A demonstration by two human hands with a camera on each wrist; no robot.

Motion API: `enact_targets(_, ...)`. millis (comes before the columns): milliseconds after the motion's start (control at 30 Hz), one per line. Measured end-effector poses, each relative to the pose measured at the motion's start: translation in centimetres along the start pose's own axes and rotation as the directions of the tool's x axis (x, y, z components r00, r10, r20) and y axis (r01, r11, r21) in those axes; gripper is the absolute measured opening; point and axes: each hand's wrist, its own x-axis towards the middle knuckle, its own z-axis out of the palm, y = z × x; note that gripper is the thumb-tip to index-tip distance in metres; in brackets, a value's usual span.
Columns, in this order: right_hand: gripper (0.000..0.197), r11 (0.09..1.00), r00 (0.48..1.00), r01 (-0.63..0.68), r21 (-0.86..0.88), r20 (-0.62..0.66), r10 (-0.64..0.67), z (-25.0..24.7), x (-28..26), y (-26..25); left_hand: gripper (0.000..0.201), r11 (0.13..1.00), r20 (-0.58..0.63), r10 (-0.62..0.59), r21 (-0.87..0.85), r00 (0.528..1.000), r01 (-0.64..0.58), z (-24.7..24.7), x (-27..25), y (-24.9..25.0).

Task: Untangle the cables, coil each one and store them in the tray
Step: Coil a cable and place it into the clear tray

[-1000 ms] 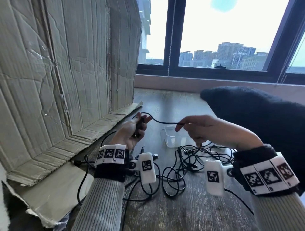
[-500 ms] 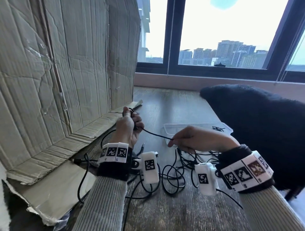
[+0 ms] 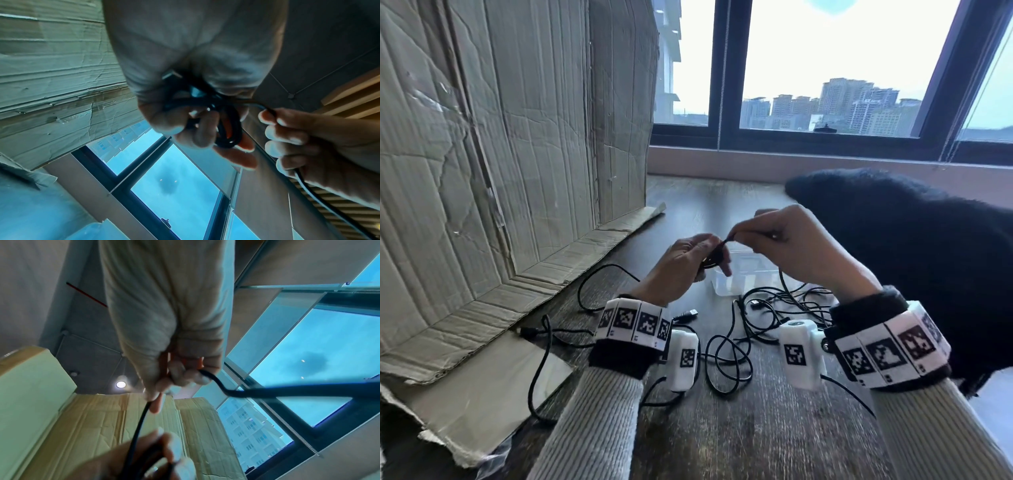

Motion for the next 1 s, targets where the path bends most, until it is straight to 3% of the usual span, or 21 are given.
enact_targets(100,0.01,0.998,0.991,-0.046,0.04,-0.124,0.051,0.1,0.1,0.7,0.042,0.996,0.073,-0.017,-0.084,0.997,0.023,0.5,-0.1,0.5)
enact_targets(200,0.015,0.99,0.981,-0.088,0.108,-0.165,0.105,0.4,0.2,1.2,0.028,1.0,0.109,-0.02,-0.005,0.994,0.021,0.7,-0.2,0.7)
enact_targets(233,0.016,0.987,0.979,-0.097,0.125,-0.165,0.118,0.5,0.3,1.3,0.034,1.0,0.103,-0.027,0.018,0.994,0.026,0.7,-0.2,0.8)
enact_targets(300,0.012,0.978,0.981,-0.12,0.169,-0.132,0.143,0.5,0.3,1.2,0.039,0.999,0.074,-0.049,-0.004,0.996,0.049,0.6,-0.2,0.7)
enact_targets(433,0.013,0.947,0.983,-0.183,0.265,0.047,0.177,0.7,0.0,0.6,0.025,0.999,0.02,-0.028,-0.044,0.999,0.029,0.9,-0.3,1.1)
enact_targets(633,0.019,0.96,0.982,-0.19,0.204,0.062,0.181,1.3,0.2,0.6,0.038,0.999,0.055,-0.005,-0.054,0.998,0.008,1.3,-0.4,1.1)
enact_targets(800,0.014,0.927,0.97,-0.222,0.304,-0.028,0.242,1.5,0.3,0.7,0.039,0.999,-0.113,0.038,0.025,0.993,-0.036,1.3,-0.4,1.3)
enact_targets(867,0.008,0.899,0.966,-0.229,0.373,-0.024,0.256,1.8,0.3,0.7,0.038,0.995,-0.195,0.042,-0.085,0.98,-0.059,1.1,-0.2,1.2)
enact_targets(1000,0.013,0.833,0.95,-0.309,0.46,0.114,0.29,3.0,0.2,0.7,0.045,0.925,-0.309,-0.039,-0.371,0.95,-0.082,0.4,0.0,1.5)
